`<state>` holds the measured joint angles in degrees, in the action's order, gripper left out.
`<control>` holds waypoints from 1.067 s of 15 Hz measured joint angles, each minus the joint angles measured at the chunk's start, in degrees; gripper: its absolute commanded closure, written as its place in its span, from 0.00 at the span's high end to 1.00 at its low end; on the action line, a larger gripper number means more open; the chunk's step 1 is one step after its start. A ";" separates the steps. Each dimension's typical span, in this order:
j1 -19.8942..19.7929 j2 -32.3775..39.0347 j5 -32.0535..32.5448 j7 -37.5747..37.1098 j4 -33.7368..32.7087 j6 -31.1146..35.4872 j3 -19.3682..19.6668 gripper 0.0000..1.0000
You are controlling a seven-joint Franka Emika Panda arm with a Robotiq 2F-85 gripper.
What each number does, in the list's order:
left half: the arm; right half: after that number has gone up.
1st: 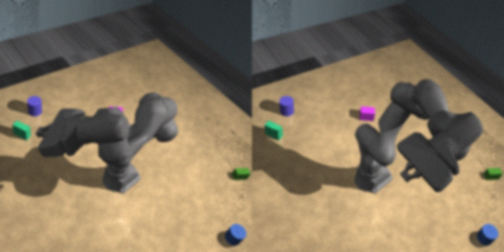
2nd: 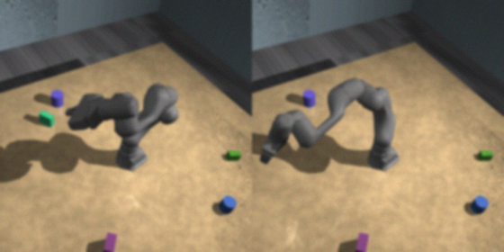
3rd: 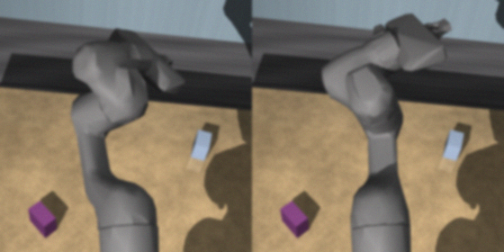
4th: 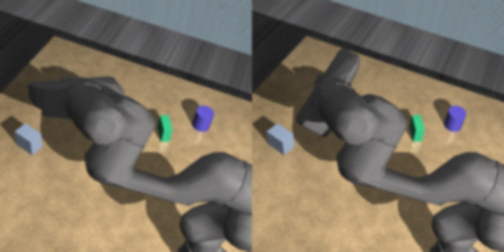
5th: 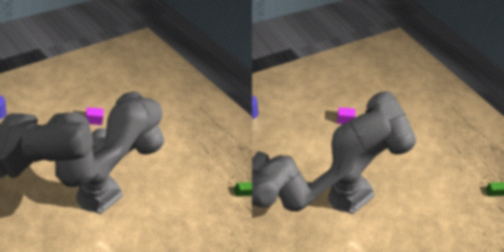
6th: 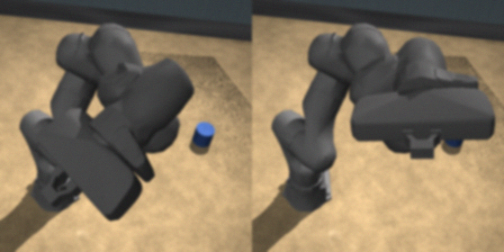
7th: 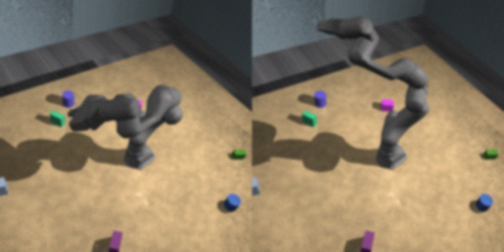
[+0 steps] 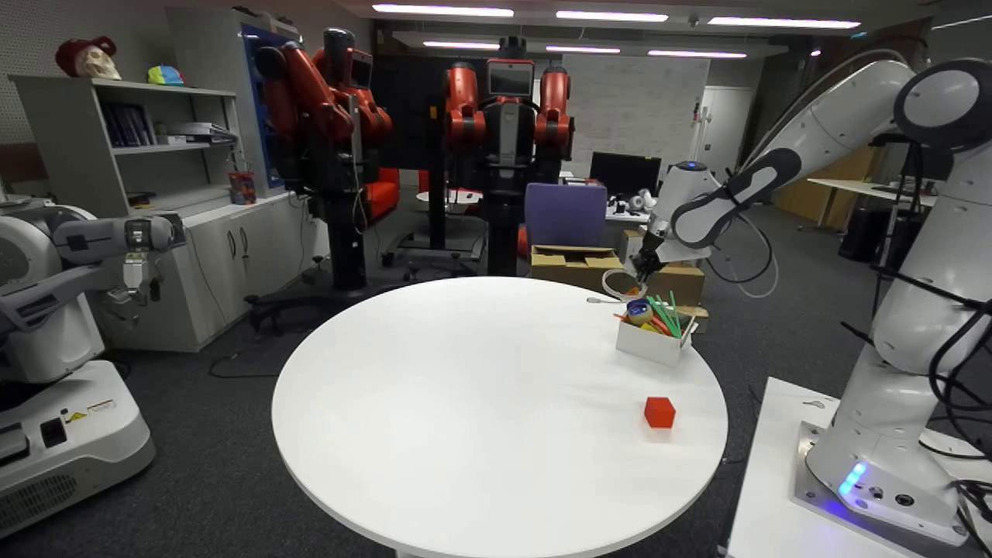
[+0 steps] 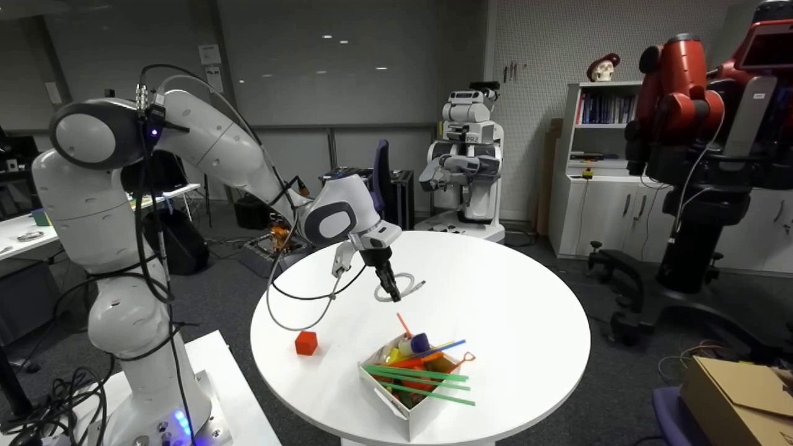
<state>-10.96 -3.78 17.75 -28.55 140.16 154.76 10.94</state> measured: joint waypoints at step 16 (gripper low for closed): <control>-6.46 12.81 12.93 1.25 -8.49 -11.74 5.20 0.45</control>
<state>-17.42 9.03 30.69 -27.31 131.66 143.02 16.13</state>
